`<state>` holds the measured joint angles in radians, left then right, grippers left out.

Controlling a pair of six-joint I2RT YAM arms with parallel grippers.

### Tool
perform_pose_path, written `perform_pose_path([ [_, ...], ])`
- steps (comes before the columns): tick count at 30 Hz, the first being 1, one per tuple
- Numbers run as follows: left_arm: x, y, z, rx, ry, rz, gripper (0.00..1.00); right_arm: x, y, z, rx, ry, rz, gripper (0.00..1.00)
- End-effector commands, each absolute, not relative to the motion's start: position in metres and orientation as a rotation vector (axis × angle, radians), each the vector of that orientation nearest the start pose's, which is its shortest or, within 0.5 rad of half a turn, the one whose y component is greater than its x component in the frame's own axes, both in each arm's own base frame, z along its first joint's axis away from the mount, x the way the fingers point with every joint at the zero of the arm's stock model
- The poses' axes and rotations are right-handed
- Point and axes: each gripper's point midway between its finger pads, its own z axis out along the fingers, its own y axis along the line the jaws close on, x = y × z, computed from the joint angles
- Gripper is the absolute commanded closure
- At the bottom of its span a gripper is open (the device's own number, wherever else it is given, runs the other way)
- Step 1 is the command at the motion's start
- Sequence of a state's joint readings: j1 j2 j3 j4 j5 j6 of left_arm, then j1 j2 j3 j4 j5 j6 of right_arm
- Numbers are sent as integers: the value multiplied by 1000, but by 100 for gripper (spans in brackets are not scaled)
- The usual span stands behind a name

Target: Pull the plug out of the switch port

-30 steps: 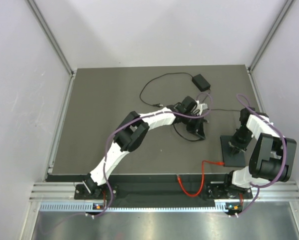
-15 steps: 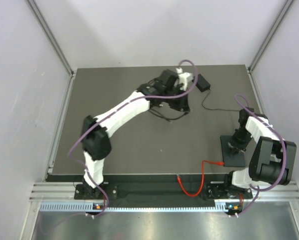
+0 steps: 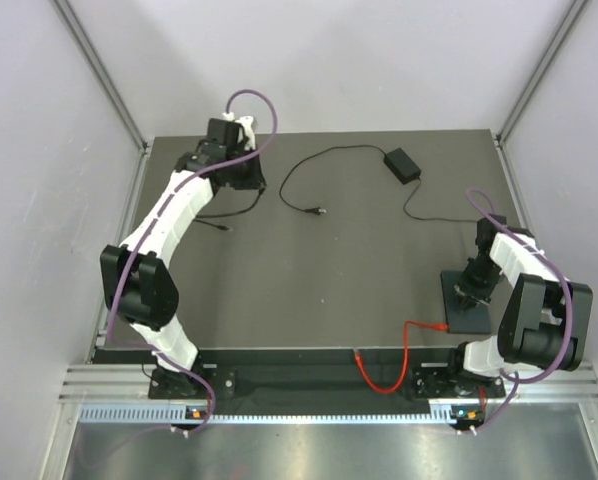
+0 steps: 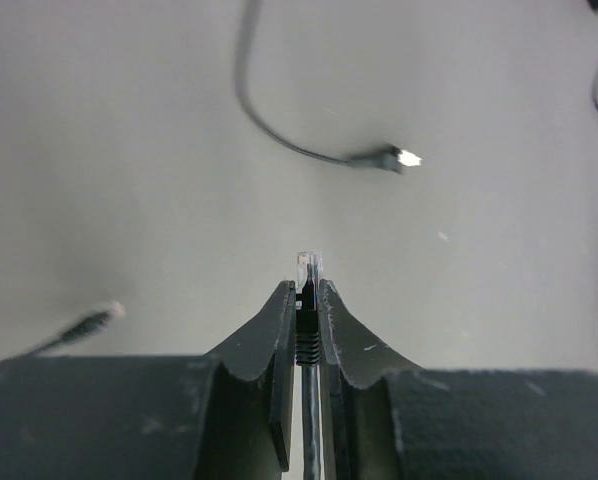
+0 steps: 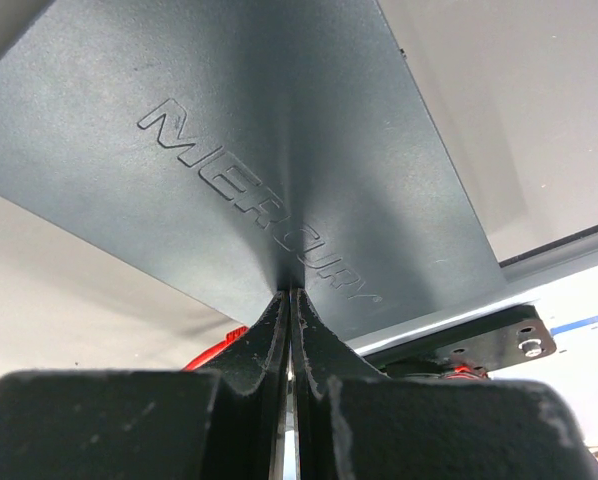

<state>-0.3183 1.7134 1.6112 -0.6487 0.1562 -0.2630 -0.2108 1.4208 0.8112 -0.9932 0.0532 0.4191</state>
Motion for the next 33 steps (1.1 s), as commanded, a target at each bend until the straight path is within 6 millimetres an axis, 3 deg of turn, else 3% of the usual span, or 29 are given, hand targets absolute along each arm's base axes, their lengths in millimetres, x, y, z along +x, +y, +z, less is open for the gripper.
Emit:
perform_pose_path([
  [1, 446, -150, 231, 147, 2258, -421, 100, 183, -9, 17, 949, 2974, 69, 100],
  [4, 455, -139, 225, 120, 2233, -440, 100, 183, -8, 18, 944, 2974, 79, 100],
  [5, 450, -138, 212, 105, 2253, -466, 100, 182, -8, 18, 945, 2977, 78, 100],
  [7, 450, -146, 216, 78, 2200, -564, 100, 182, -7, 17, 941, 2982, 85, 100],
  [8, 441, -148, 193, 62, 2239, -593, 100, 183, -7, 17, 946, 2981, 87, 100],
  [10, 428, -159, 174, -13, 2270, -701, 100, 183, -6, 16, 937, 2985, 94, 100],
  [11, 417, -162, 151, -32, 2305, -746, 100, 183, -6, 16, 941, 2989, 96, 100],
  [17, 372, -163, 102, -194, 2398, -828, 100, 184, -5, 16, 935, 2987, 113, 100],
  [22, 360, -162, 85, -183, 2459, -825, 100, 184, -3, 15, 927, 2993, 125, 100],
  [26, 367, -161, 92, -157, 2465, -800, 100, 184, -3, 16, 926, 2991, 127, 100],
  [27, 367, -160, 93, -154, 2478, -786, 94, 184, -3, 16, 924, 2991, 127, 100],
  [28, 365, -158, 91, -154, 2501, -772, 74, 185, -3, 16, 921, 2990, 130, 100],
  [29, 368, -159, 96, -149, 2494, -774, 66, 184, -3, 16, 924, 2991, 130, 100],
  [30, 368, -159, 101, -150, 2485, -781, 49, 184, -3, 16, 924, 2991, 130, 100],
  [33, 370, -163, 117, -136, 2455, -794, 40, 185, -3, 17, 919, 2985, 128, 100],
])
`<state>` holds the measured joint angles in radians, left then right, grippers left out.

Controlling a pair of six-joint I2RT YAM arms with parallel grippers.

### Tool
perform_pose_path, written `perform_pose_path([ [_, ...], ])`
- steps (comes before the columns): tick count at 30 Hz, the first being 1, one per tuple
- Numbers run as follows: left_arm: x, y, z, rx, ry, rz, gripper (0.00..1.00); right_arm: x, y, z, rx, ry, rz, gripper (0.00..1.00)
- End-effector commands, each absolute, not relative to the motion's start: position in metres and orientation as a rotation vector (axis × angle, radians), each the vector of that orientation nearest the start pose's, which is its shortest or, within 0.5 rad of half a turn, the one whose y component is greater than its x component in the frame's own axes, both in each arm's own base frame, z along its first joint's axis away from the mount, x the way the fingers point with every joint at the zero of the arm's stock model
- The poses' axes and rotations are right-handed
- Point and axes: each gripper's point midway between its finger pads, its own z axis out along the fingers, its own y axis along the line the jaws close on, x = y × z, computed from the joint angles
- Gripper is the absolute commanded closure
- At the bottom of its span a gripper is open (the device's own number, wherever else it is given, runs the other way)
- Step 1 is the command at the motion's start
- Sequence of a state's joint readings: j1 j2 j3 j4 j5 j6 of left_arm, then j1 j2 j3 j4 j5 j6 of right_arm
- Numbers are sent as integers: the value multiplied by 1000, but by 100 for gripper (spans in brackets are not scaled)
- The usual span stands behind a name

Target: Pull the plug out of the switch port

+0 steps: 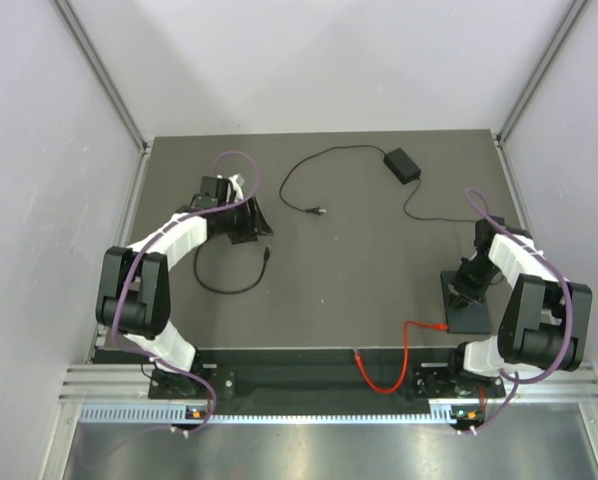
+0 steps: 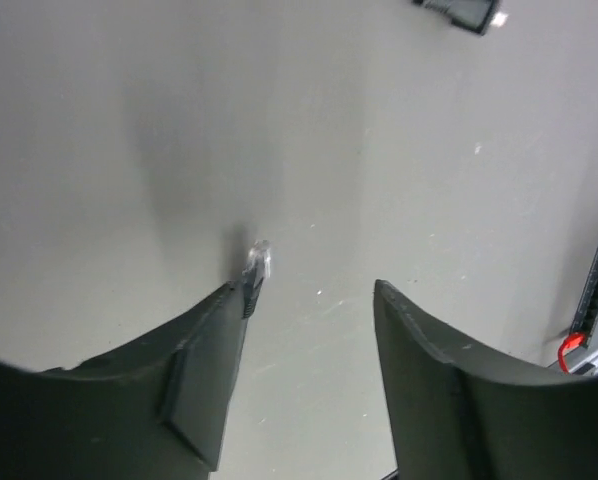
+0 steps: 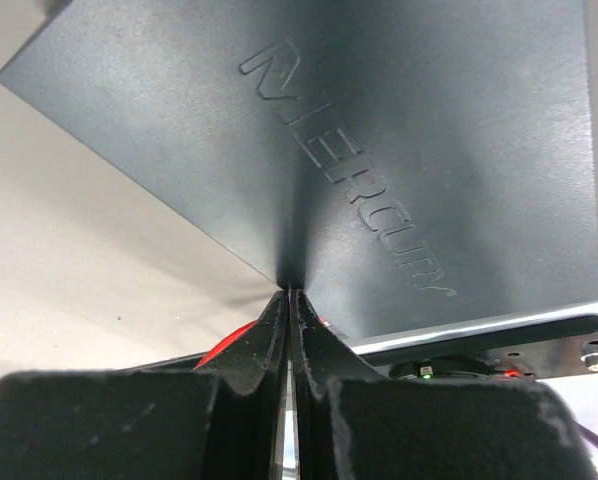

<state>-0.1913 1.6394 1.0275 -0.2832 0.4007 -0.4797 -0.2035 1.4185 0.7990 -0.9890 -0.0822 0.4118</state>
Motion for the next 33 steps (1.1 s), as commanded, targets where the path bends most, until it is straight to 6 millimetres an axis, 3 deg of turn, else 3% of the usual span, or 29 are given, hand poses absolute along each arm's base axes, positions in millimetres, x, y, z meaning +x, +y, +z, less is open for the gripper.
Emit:
perform_pose_path([
  [1, 369, -166, 125, -114, 2441, -800, 39, 185, -4, 17, 923, 2983, 126, 100],
  [5, 371, -192, 154, -5, 2395, -846, 38, 187, -4, 20, 920, 2975, 122, 100],
  [8, 362, -236, 172, 148, 2372, -970, 39, 188, -6, 26, 914, 2970, 109, 100],
  [9, 355, -260, 170, 222, 2379, -1014, 39, 188, -7, 28, 916, 2969, 100, 100],
  [11, 351, -292, 183, 326, 2344, -1069, 40, 193, -12, 35, 902, 2956, 73, 100],
  [12, 336, -320, 172, 421, 2369, -1117, 40, 193, -16, 37, 902, 2952, 38, 100],
  [13, 335, -339, 182, 483, 2335, -1156, 40, 194, -19, 42, 894, 2949, 26, 100],
  [14, 319, -365, 166, 563, 2376, -1193, 40, 195, -21, 43, 900, 2943, 17, 100],
  [16, 309, -396, 170, 654, 2352, -1244, 41, 194, -23, 46, 917, 2935, 17, 100],
  [17, 292, -417, 152, 715, 2391, -1267, 42, 192, -24, 46, 925, 2937, 18, 100],
  [19, 280, -442, 151, 783, 2377, -1309, 43, 187, -27, 45, 952, 2943, 20, 100],
  [21, 256, -467, 132, 858, 2410, -1356, 43, 184, -29, 43, 998, 2941, 53, 100],
  [25, 229, -505, 119, 945, 2386, -1436, 43, 183, -31, 40, 1050, 2950, 104, 100],
  [26, 218, -514, 107, 976, 2408, -1442, 43, 183, -33, 40, 1053, 2952, 99, 100],
  [27, 217, -523, 113, 986, 2385, -1461, 43, 182, -34, 39, 1064, 2952, 96, 100],
  [29, 207, -537, 103, 1003, 2402, -1481, 43, 181, -36, 36, 1084, 2958, 92, 100],
  [33, 193, -560, 104, 1029, 2369, -1535, 43, 176, -36, 31, 1108, 2977, 92, 100],
])
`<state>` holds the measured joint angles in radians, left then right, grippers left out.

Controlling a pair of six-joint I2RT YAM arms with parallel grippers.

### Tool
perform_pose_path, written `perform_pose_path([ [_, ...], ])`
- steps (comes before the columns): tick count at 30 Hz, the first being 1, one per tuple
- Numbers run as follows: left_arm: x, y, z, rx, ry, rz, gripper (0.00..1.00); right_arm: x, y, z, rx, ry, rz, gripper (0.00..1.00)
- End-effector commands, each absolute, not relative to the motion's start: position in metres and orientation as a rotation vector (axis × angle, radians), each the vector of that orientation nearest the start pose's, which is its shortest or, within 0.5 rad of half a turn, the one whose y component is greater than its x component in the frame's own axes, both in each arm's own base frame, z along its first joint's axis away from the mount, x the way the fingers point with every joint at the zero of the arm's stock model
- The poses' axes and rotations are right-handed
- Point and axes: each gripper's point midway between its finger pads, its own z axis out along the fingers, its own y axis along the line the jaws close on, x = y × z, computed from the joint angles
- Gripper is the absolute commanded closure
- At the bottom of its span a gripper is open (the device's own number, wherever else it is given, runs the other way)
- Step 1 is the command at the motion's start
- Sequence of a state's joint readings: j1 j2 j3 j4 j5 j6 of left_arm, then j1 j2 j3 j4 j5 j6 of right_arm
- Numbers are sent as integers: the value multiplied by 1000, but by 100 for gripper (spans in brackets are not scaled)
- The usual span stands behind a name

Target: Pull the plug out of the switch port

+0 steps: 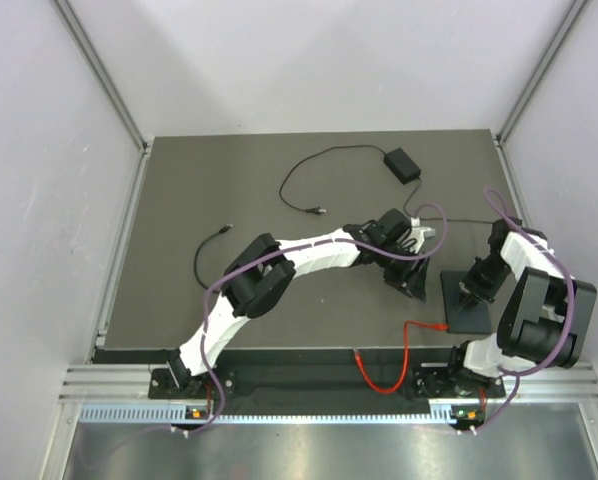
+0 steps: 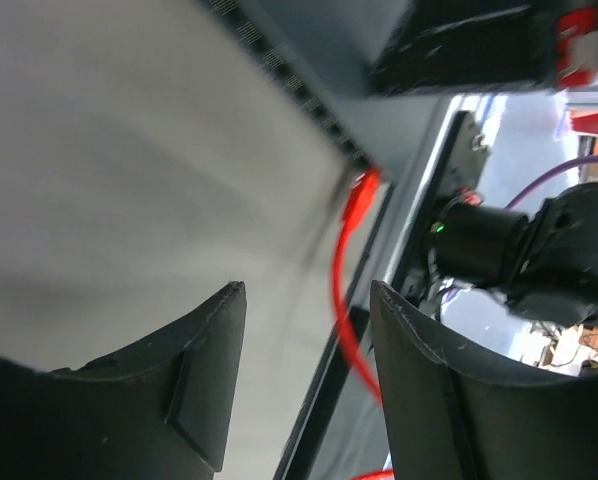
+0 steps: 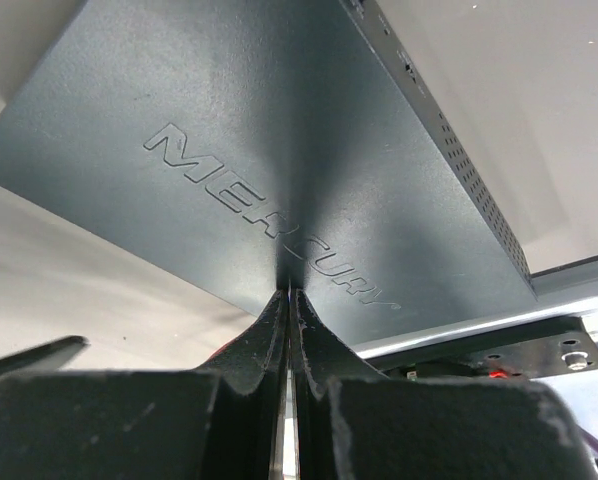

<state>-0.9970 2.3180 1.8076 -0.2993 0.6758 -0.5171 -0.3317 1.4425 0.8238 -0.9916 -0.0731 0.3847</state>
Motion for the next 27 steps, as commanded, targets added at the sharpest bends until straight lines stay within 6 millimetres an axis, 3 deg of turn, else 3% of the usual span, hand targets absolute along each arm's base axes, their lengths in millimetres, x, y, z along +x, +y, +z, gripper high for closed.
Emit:
perform_pose_path([
  [1, 189, -564, 104, 1033, 2364, -1548, 43, 176, -36, 30, 1107, 2980, 92, 100],
  [13, 162, -594, 78, 980, 2451, -1595, 43, 174, -36, 29, 1109, 2973, 92, 100],
  [27, 157, -609, 63, 946, 2486, -1633, 46, 175, -38, 27, 1110, 2975, 77, 100],
])
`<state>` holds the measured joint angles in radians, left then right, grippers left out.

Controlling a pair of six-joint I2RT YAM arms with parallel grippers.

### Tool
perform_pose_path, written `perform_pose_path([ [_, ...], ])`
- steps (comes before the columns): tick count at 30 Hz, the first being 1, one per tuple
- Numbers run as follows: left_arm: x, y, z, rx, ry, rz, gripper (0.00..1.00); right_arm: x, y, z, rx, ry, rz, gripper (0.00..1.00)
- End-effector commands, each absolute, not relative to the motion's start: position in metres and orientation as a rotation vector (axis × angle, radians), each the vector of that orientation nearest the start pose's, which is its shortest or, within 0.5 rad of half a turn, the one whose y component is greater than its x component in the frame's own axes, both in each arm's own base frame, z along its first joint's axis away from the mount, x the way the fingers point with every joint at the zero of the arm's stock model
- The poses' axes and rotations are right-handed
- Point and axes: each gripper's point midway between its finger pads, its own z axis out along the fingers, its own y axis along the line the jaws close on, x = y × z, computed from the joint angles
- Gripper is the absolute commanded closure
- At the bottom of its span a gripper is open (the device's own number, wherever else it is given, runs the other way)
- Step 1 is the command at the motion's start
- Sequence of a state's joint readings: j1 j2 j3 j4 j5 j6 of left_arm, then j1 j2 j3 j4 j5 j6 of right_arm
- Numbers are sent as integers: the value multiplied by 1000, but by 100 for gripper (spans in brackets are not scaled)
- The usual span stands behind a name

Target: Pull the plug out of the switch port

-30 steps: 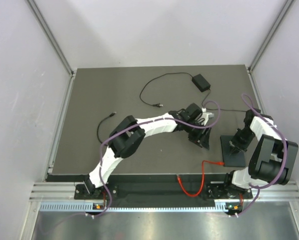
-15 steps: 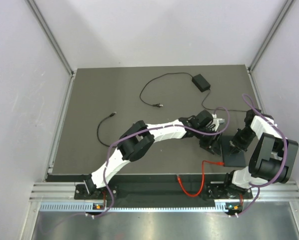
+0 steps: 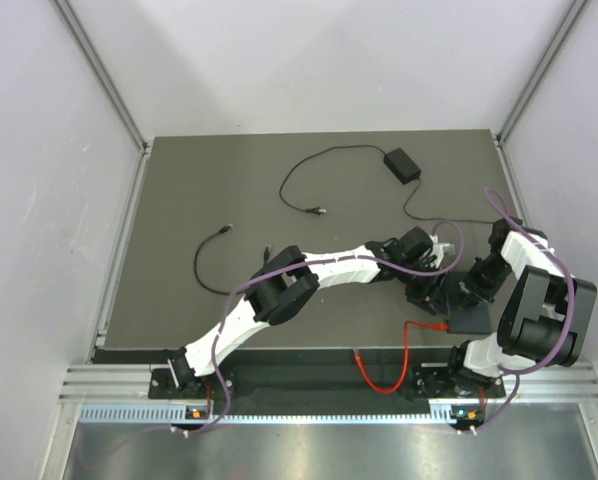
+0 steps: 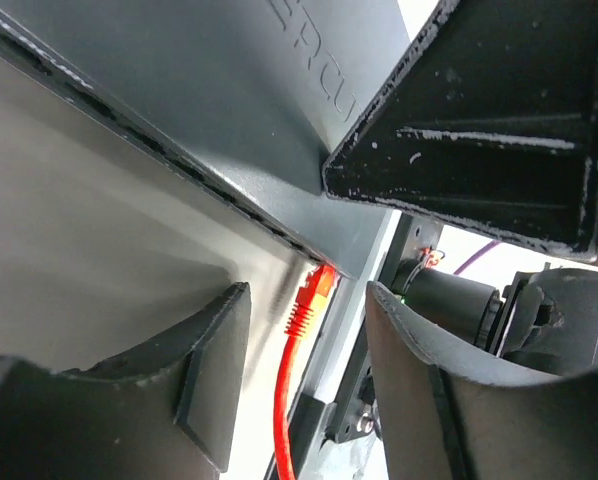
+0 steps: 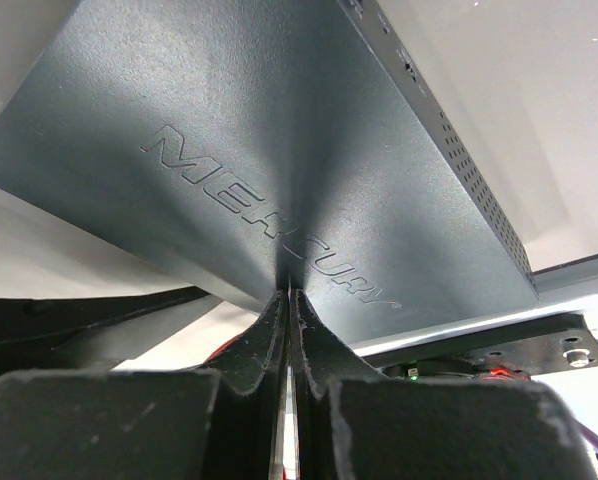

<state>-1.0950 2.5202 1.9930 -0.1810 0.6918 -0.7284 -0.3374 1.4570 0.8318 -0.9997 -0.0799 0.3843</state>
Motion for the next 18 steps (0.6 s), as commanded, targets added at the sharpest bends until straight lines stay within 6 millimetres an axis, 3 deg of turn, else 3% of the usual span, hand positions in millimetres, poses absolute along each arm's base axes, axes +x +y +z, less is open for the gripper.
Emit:
perform_pose_path([
  [1, 155, -609, 61, 941, 2498, -1640, 47, 175, -38, 27, 1110, 2976, 77, 100],
  [18, 130, -603, 52, 974, 2597, -1749, 50, 174, -38, 25, 1116, 2982, 75, 100],
])
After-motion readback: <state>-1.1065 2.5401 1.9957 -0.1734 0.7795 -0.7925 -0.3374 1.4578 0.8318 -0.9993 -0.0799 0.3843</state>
